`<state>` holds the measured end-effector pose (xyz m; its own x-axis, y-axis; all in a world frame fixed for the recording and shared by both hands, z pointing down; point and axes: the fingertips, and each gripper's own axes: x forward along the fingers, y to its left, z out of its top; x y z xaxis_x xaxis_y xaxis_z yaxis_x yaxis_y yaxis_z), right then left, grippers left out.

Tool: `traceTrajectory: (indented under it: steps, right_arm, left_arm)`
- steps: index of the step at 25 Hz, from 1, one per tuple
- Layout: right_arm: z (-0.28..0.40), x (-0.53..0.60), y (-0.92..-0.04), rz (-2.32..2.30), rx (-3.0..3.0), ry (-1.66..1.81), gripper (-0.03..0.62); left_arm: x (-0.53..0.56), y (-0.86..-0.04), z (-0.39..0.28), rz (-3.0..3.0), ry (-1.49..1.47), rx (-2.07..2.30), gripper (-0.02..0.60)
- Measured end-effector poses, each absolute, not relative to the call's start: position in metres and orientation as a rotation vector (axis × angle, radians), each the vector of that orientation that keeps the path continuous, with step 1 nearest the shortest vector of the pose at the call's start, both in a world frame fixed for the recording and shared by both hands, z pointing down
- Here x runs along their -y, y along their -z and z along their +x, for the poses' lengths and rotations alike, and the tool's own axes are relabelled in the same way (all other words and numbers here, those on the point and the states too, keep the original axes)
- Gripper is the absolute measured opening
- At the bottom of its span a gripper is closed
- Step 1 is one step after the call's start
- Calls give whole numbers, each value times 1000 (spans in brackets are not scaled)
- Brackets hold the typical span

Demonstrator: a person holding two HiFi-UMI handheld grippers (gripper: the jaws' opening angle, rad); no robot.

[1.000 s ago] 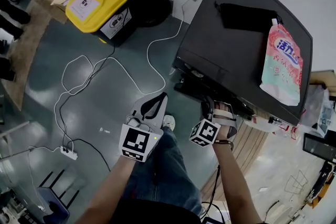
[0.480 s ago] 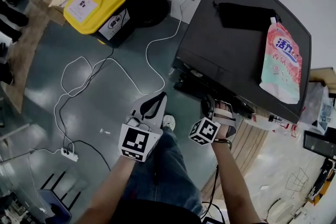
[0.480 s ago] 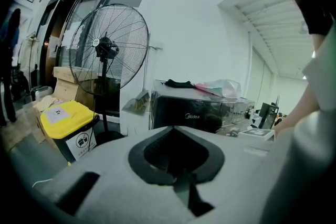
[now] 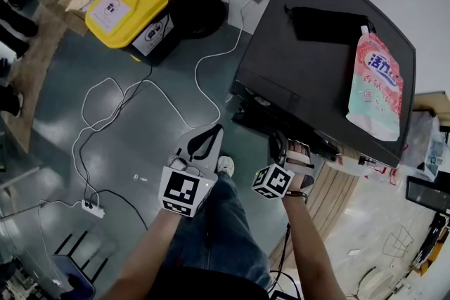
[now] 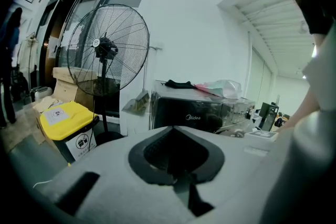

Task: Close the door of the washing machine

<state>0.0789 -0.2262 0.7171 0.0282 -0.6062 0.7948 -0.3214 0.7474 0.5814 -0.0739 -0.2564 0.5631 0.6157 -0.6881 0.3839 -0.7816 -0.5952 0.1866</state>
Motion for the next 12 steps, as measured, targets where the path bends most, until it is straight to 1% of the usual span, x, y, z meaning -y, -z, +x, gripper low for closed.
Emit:
traceTrajectory:
  steps: [4, 8, 12]
  right_arm:
    - [80, 222, -712, 801, 1580, 278, 121]
    - [80, 219, -706, 824, 1588, 295, 99]
    - [82, 214, -702, 849, 1592, 314, 36]
  left_arm:
    - [257, -563, -73, 2511, -390, 1179, 8]
    - [257, -561, -72, 2515, -389, 1176, 8]
    - [256, -560, -69, 2520, -389, 1171, 8]
